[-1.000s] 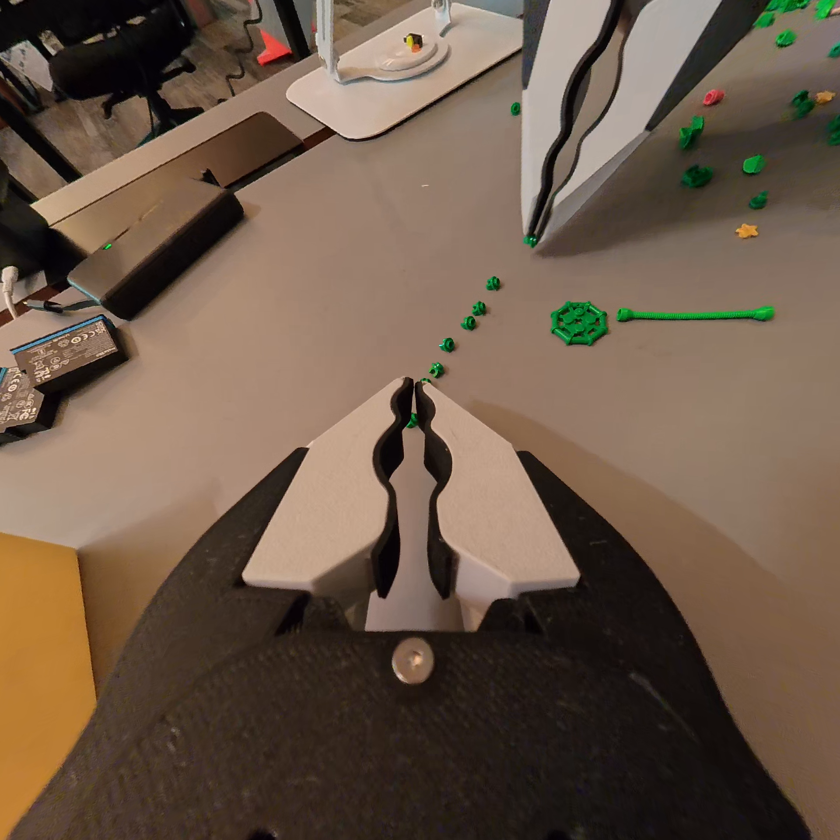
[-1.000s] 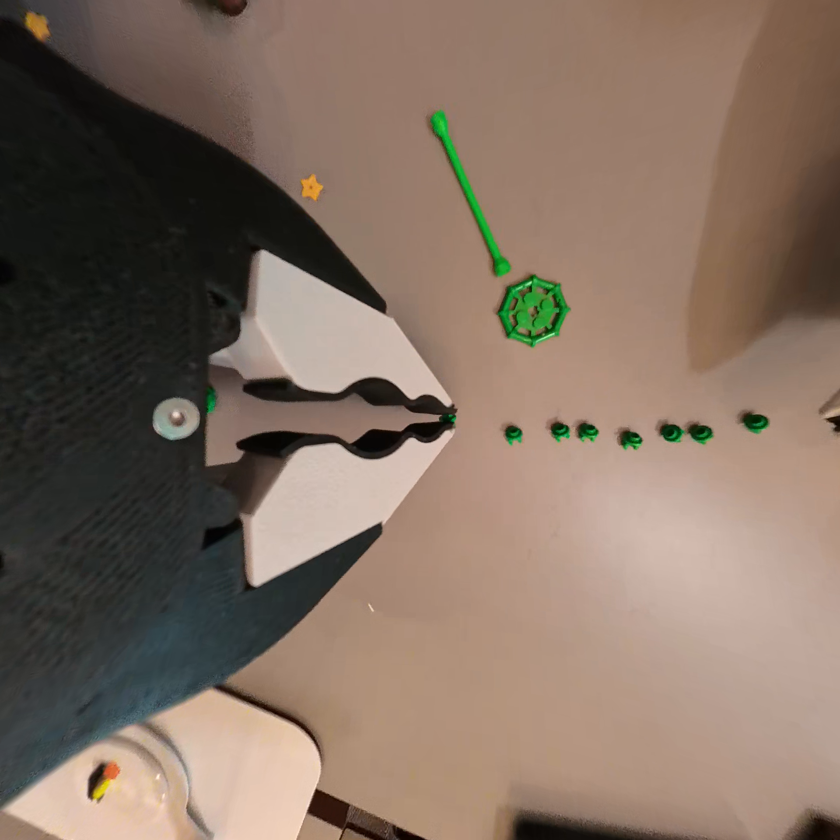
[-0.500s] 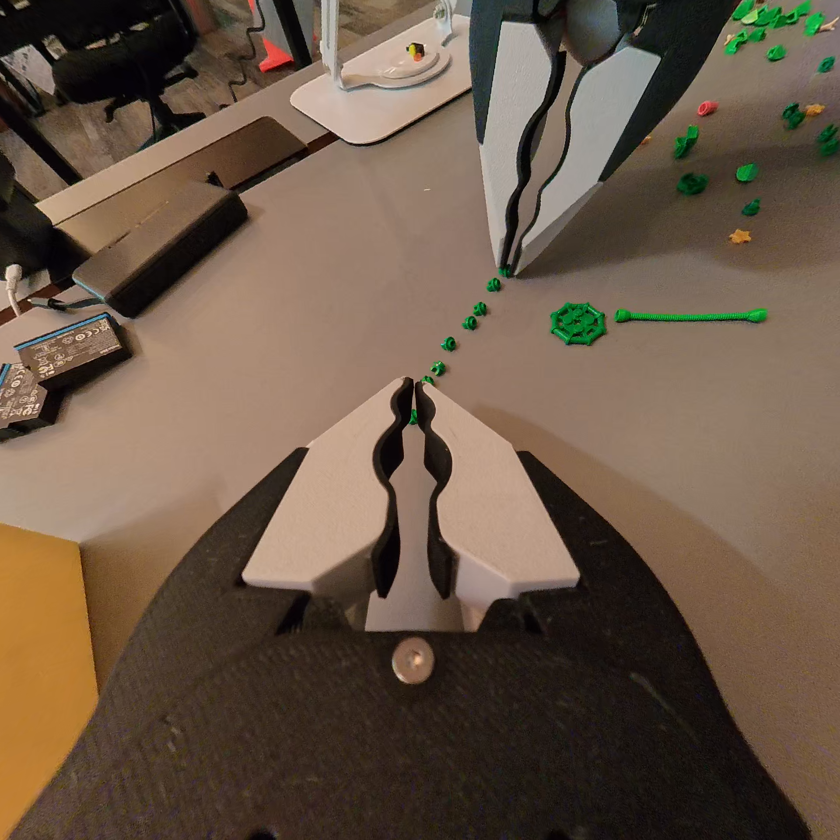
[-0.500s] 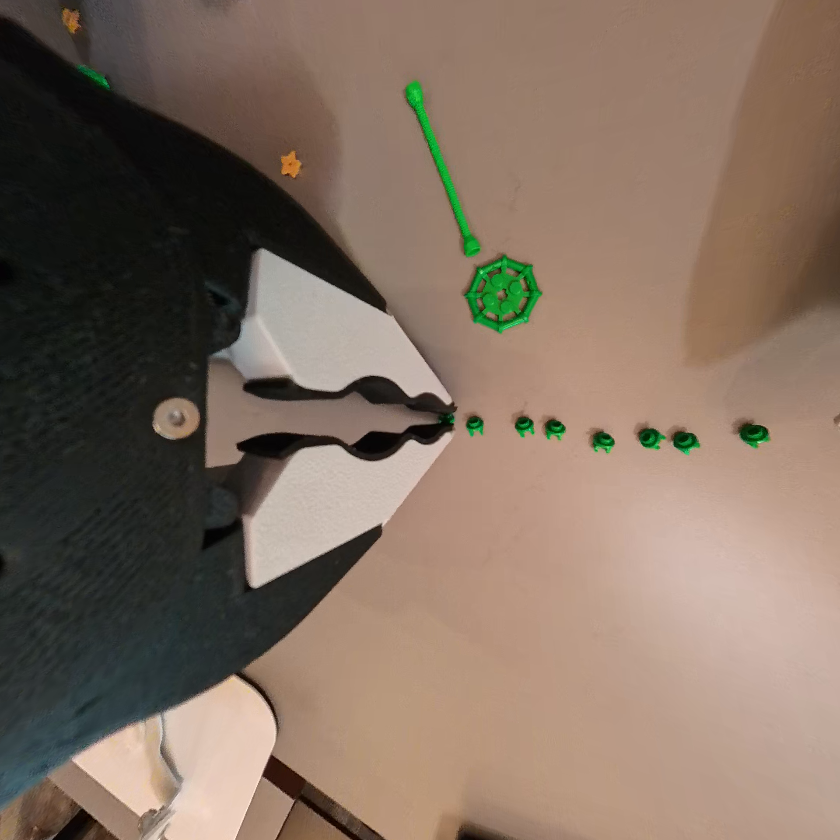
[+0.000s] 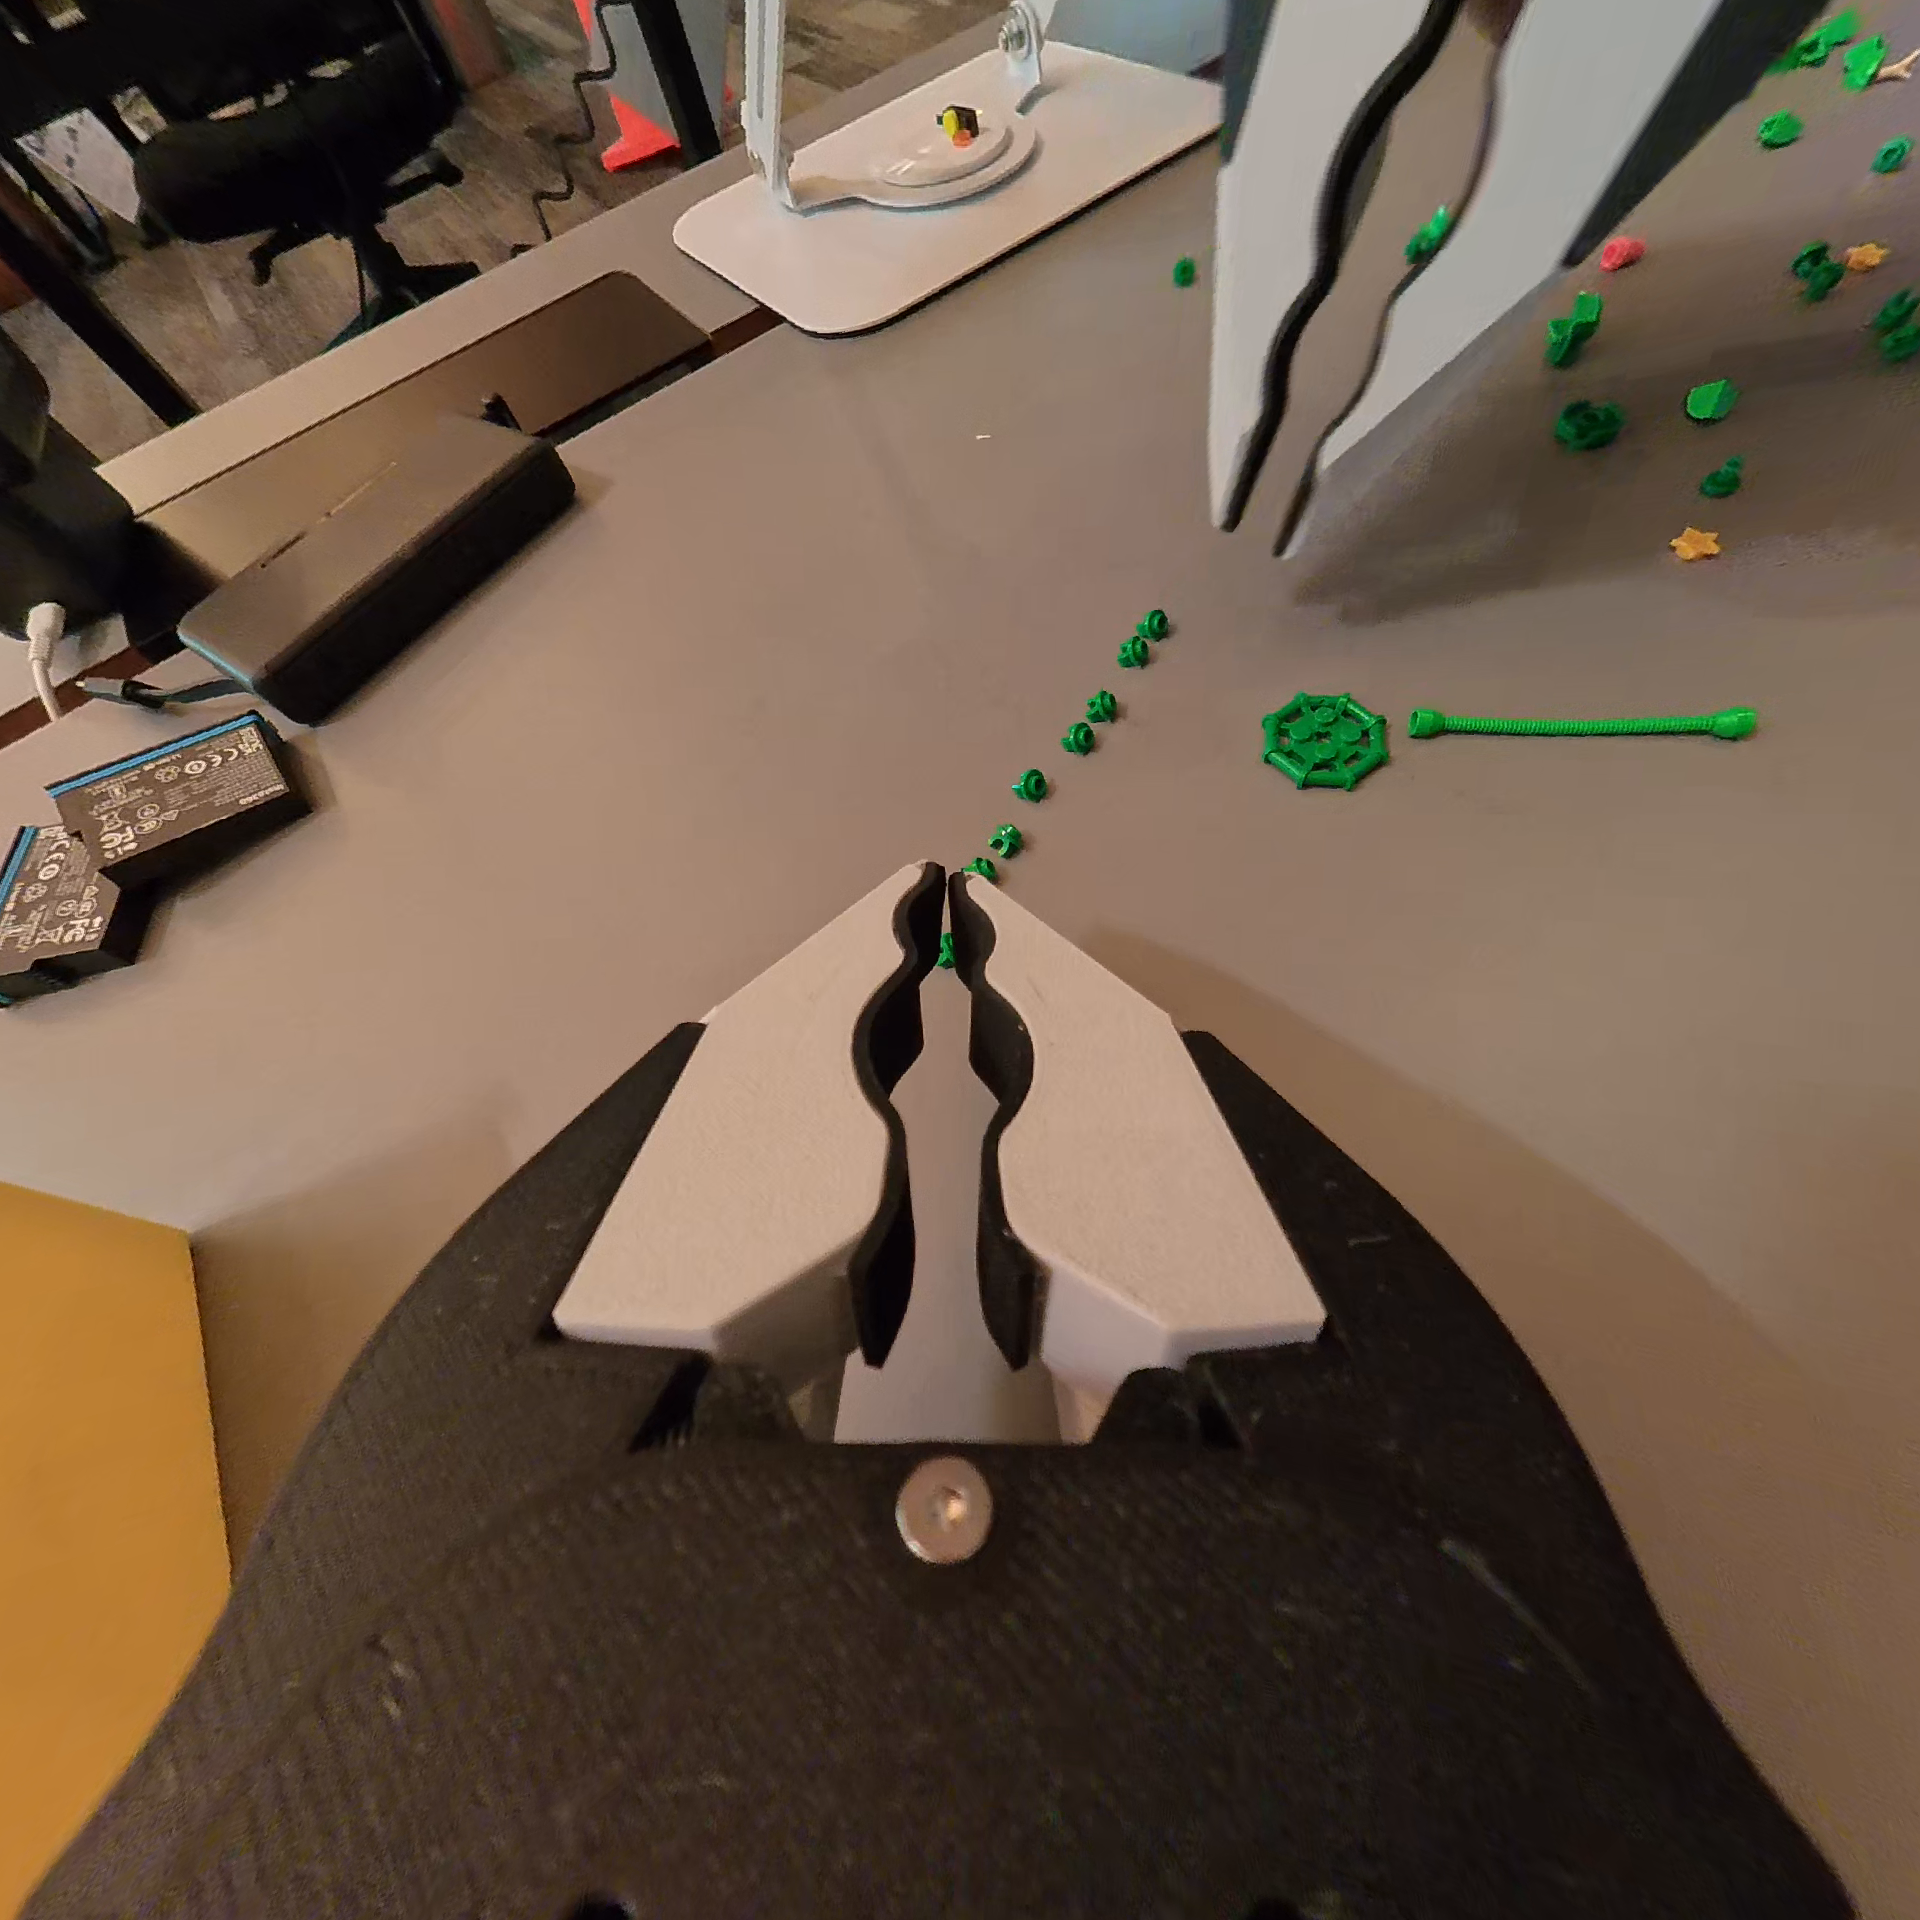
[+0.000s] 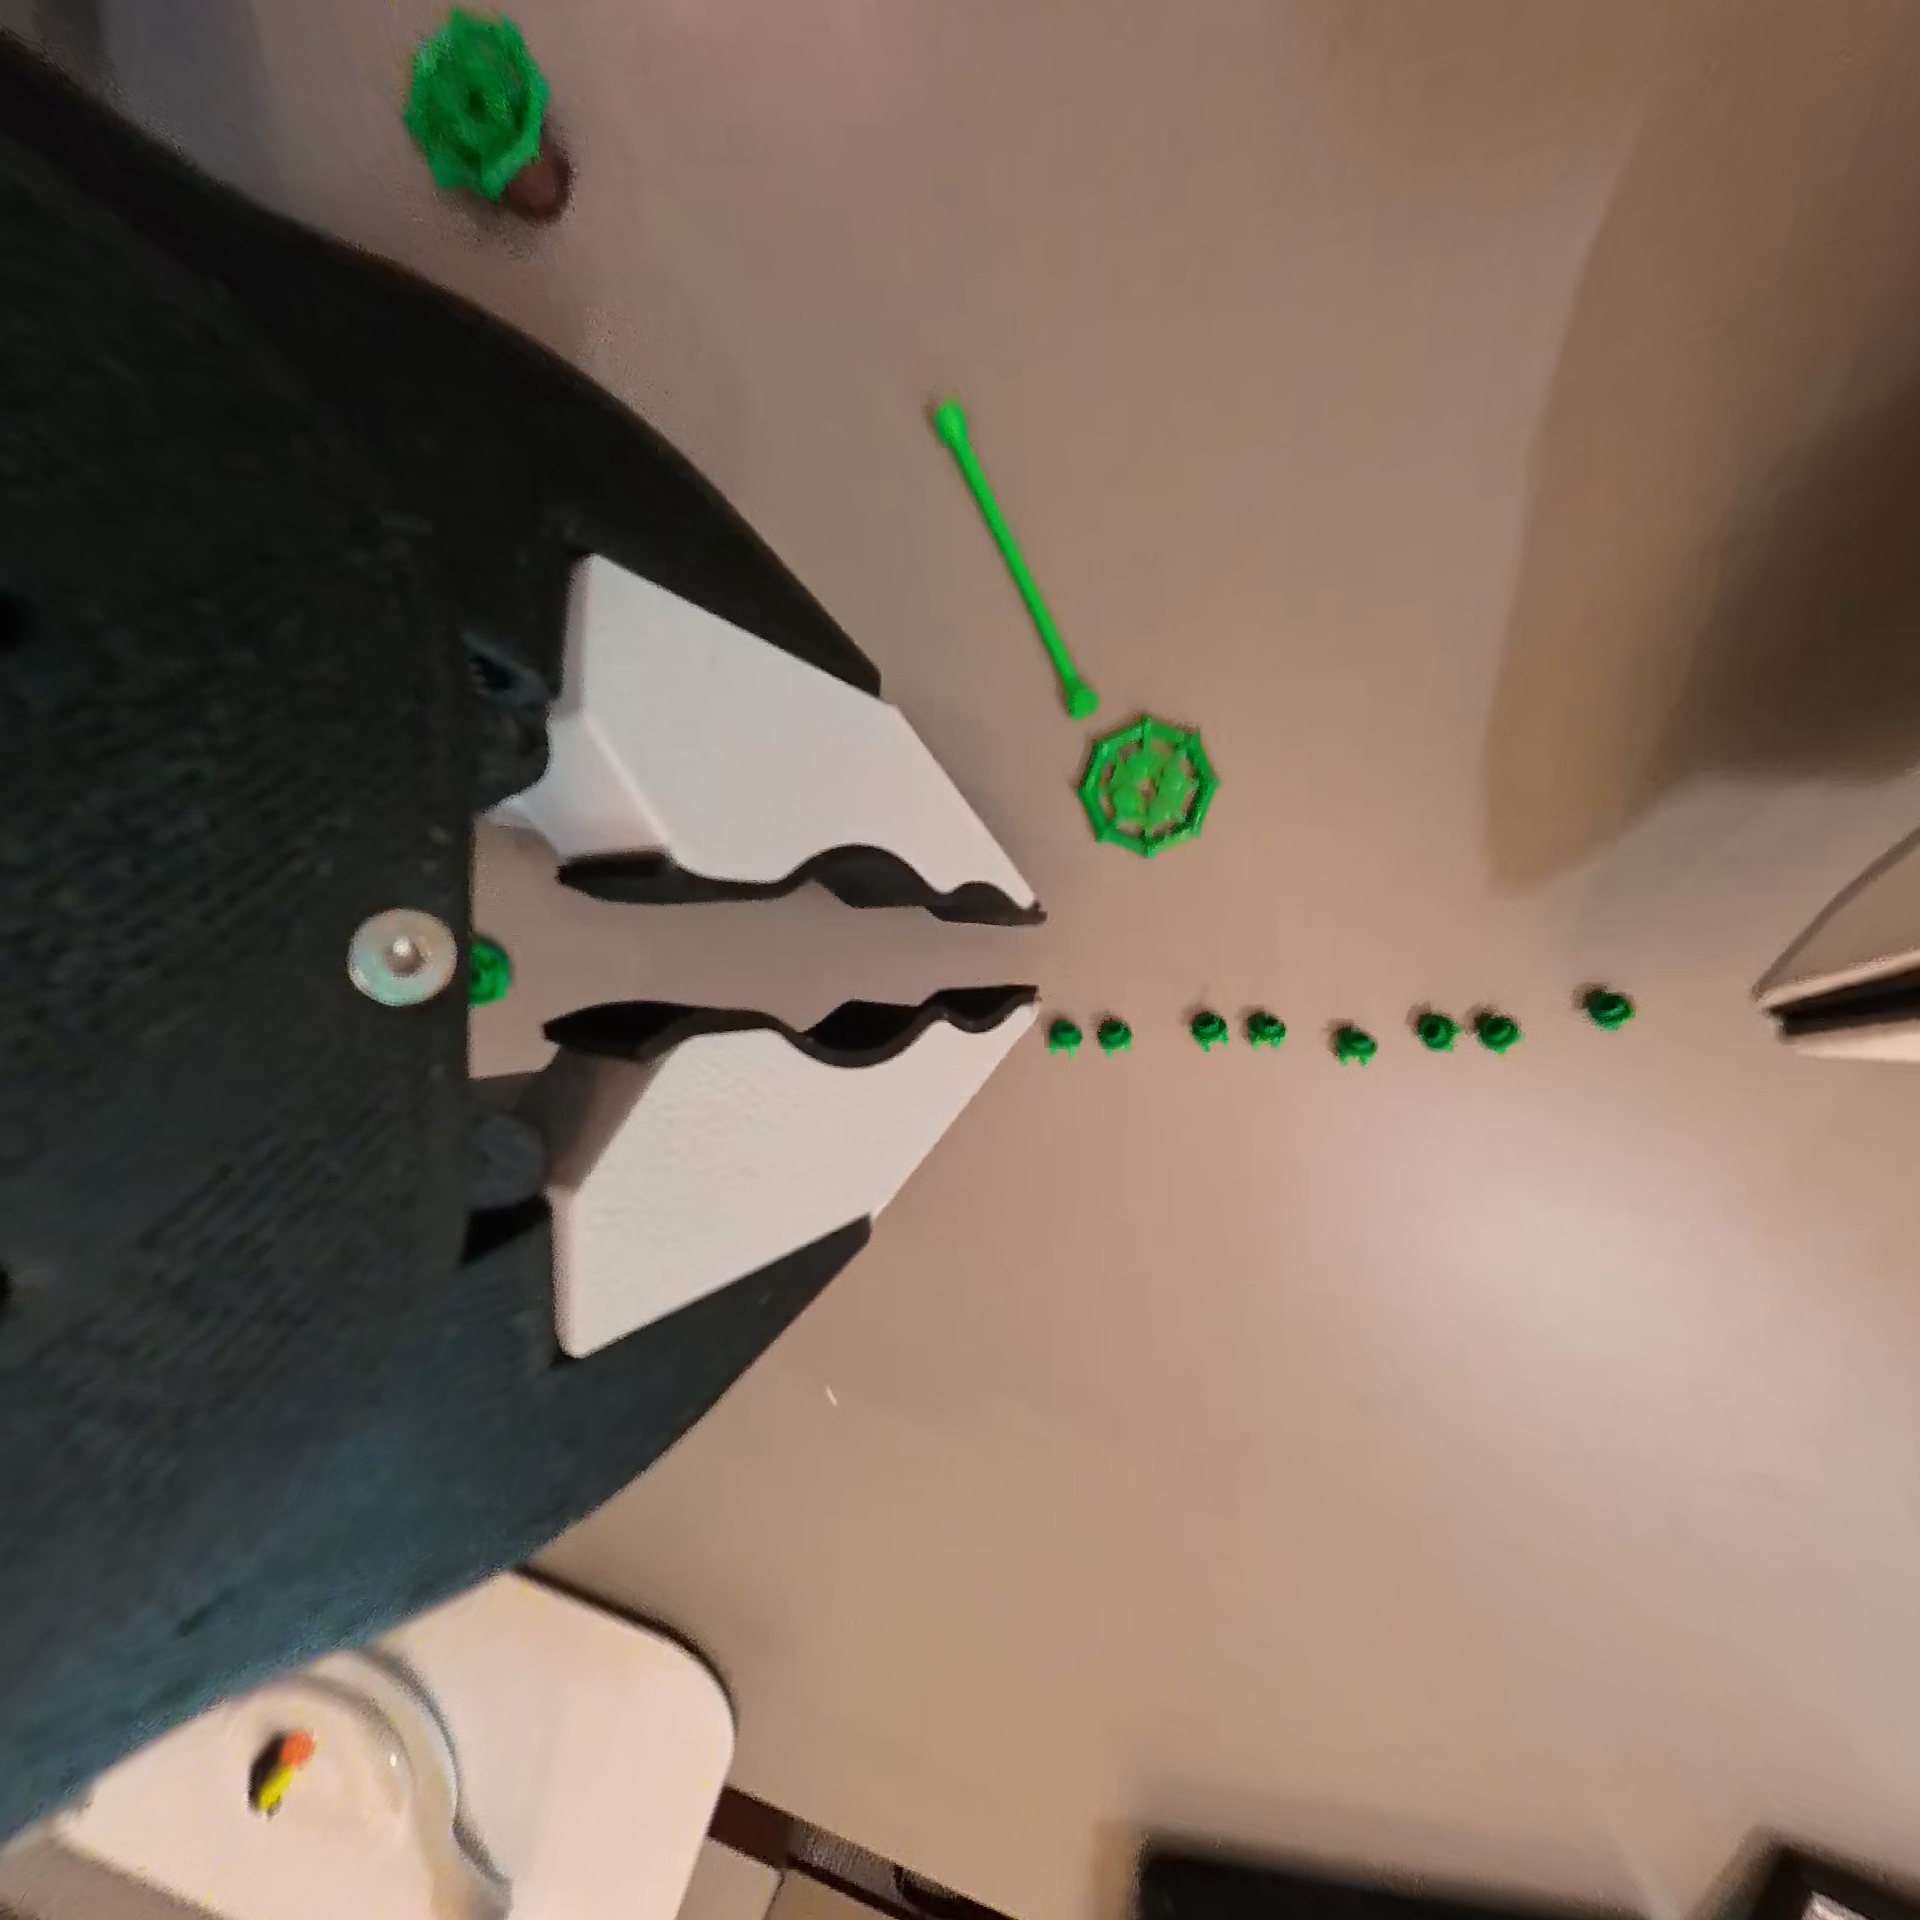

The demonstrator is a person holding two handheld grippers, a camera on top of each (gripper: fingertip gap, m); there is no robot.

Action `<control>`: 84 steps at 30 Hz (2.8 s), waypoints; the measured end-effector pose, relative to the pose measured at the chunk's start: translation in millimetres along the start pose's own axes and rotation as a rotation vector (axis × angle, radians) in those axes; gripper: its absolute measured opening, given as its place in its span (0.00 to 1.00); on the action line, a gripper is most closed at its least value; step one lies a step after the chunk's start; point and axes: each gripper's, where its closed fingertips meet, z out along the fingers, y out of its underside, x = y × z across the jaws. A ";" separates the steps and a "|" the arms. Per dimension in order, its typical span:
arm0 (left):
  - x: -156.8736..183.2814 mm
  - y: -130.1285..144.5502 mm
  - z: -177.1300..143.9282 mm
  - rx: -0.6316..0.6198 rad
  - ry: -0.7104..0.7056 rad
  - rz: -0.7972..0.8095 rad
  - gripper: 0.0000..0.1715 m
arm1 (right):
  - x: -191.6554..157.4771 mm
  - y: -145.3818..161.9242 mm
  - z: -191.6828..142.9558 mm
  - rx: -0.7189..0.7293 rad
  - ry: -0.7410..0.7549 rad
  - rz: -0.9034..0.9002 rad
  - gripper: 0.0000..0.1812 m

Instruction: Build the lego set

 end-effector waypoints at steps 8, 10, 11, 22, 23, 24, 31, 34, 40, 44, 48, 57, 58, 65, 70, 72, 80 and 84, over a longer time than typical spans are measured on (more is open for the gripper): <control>-1.4 0.0 -1.2 0.005 0.000 -0.012 0.00 | -55.5 1.4 -72.8 0.292 0.144 0.154 0.04; -2.2 2.0 -0.4 -0.009 -0.005 -0.015 0.00 | -62.1 17.3 -90.0 0.359 0.234 0.218 0.03; -2.3 4.0 0.8 -0.023 -0.006 -0.016 0.00 | -64.3 28.5 -96.5 0.384 0.284 0.250 0.02; -4.5 20.4 13.1 -0.156 -0.038 0.000 0.18 | -77.4 118.6 -143.7 0.631 0.616 0.603 0.02; -4.5 21.8 14.1 -0.167 -0.041 0.004 0.18 | -79.4 119.9 -145.5 0.640 0.624 0.611 0.02; -4.3 22.9 14.8 -0.175 -0.044 0.009 0.18 | -80.7 120.3 -147.1 0.648 0.631 0.619 0.02; -6.1 24.7 16.0 -0.189 -0.036 -0.018 0.17 | -82.9 111.5 -140.9 0.673 0.629 0.615 0.02; -6.6 23.3 14.9 -0.177 -0.021 -0.043 0.12 | -82.9 110.6 -133.0 0.657 0.623 0.611 0.02; -5.6 22.8 14.7 -0.173 0.006 -0.066 0.11 | -81.5 113.0 -126.3 0.671 0.593 0.654 0.02; -0.7 22.9 15.0 -0.176 0.015 -0.023 0.10 | -80.0 115.7 -127.4 0.699 0.579 0.697 0.02; 1.8 21.7 15.1 -0.170 0.015 0.007 0.11 | -79.7 117.2 -125.1 0.694 0.574 0.707 0.02; 5.6 19.8 20.6 -0.177 0.005 0.055 0.11 | -82.1 112.1 -116.7 0.682 0.553 0.693 0.02; 7.0 18.3 22.9 -0.176 0.008 0.059 0.13 | -81.9 112.3 -116.3 0.684 0.552 0.695 0.02; 5.5 9.5 38.3 -0.174 -0.002 0.070 0.18 | -80.1 116.9 -113.5 0.695 0.536 0.725 0.02; 2.8 10.4 43.8 -0.195 -0.014 0.081 0.18 | -80.3 116.9 -112.3 0.688 0.535 0.723 0.02; 2.5 12.3 44.9 -0.208 -0.026 0.094 0.18 | -80.5 116.8 -111.8 0.685 0.535 0.721 0.02; -0.6 12.4 44.8 -0.209 -0.053 0.096 0.17 | -81.2 116.0 -112.1 0.683 0.533 0.716 0.02; -1.5 10.9 43.9 -0.198 -0.055 0.088 0.17 | -81.1 116.1 -112.0 0.680 0.534 0.714 0.02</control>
